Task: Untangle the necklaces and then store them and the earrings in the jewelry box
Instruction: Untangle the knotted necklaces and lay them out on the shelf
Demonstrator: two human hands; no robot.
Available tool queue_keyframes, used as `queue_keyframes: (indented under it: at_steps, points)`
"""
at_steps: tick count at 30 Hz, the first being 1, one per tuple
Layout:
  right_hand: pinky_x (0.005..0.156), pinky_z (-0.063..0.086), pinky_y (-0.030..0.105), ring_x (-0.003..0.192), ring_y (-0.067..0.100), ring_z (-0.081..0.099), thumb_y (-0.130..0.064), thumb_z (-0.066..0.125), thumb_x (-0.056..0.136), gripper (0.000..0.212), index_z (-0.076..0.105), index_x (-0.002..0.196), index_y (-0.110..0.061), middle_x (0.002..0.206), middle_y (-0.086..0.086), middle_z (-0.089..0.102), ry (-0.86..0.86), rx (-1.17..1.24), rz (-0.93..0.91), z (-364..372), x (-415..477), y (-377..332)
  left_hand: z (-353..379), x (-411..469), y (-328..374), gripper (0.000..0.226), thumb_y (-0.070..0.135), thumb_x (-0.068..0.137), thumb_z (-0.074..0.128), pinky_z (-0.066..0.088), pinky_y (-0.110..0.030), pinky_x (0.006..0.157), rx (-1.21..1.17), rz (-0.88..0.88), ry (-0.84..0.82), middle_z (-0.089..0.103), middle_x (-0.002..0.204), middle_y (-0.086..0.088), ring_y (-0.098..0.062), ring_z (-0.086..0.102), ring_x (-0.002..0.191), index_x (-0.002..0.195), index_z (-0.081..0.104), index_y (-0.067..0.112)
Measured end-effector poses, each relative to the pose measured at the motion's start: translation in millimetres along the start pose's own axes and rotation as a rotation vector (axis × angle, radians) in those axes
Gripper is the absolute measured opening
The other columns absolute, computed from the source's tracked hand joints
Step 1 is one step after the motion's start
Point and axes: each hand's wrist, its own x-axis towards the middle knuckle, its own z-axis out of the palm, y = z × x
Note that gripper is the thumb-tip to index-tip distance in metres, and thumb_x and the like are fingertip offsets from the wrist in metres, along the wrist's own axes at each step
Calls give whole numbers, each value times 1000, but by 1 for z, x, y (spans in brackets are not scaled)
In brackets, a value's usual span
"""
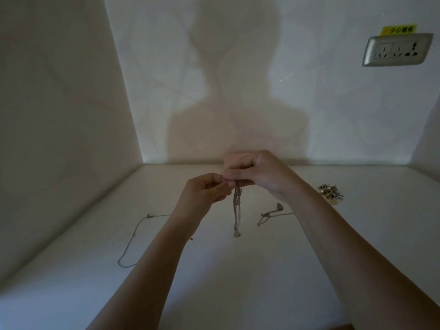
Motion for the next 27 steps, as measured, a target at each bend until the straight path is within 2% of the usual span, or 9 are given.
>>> queue_keyframes:
  at_steps: [5,7,12,15,17,19,22,24,27]
  points:
    - [74,57,21,79,14,71,9,66,79,21,71,94,-5,83,6,75,-127,173,7,-9,9,7,-4,5,1,5,7,90,60,53,-23,71,-171,-43,8,67,77,-3,-12,64,72,87,64,8]
    - [73,55,20,79,12,71,12,65,78,25,71,95,-6,84,5,75,-149,134,-21,-10,11,13,-5,6,0,4,5,87,65,55,-23,70,-101,-13,81,69,77,-6,-12,65,69,91,67,5]
    - [71,53,22,70,13,66,13,68,77,24,68,93,-5,78,12,68,-76,46,-88,-7,17,23,-3,8,-2,3,13,81,74,56,-28,78,118,73,249,73,77,-6,-13,68,75,80,72,10]
    - [71,50,27,67,12,62,9,69,76,31,70,79,-22,72,3,66,53,-182,-142,-5,19,29,-3,9,0,12,19,87,66,49,-39,94,41,6,169,69,80,-8,-16,62,84,80,71,11]
    - [65,45,16,63,0,55,1,70,79,29,65,69,-26,71,-3,63,165,-387,-200,-3,18,33,-1,7,4,24,16,92,55,46,-39,96,-114,-15,37,68,83,-3,-15,62,89,75,71,14]
    - [59,38,9,63,-6,51,-3,67,83,33,60,62,-28,69,-10,56,252,-506,-265,-1,17,34,0,5,7,41,14,95,46,45,-37,90,-295,-17,-22,67,78,-1,-13,63,83,61,69,19]
    - [62,45,15,61,-5,54,1,58,87,39,64,61,-26,73,-12,57,232,-306,-181,0,15,36,-2,10,7,50,16,95,45,42,-34,81,-529,-31,40,57,62,-2,-14,58,65,46,55,18]
    - [70,45,15,69,-1,57,8,56,83,45,69,61,-28,77,-11,61,171,-173,-110,1,14,36,-7,13,8,49,20,94,48,42,-32,78,-651,-28,107,52,55,0,-12,54,58,45,51,18]
    - [73,47,16,71,8,60,20,49,79,51,70,53,-19,65,-6,66,49,162,-33,5,13,38,-9,13,7,37,27,84,55,45,-27,72,-759,-45,129,43,48,3,-11,47,54,48,53,19]
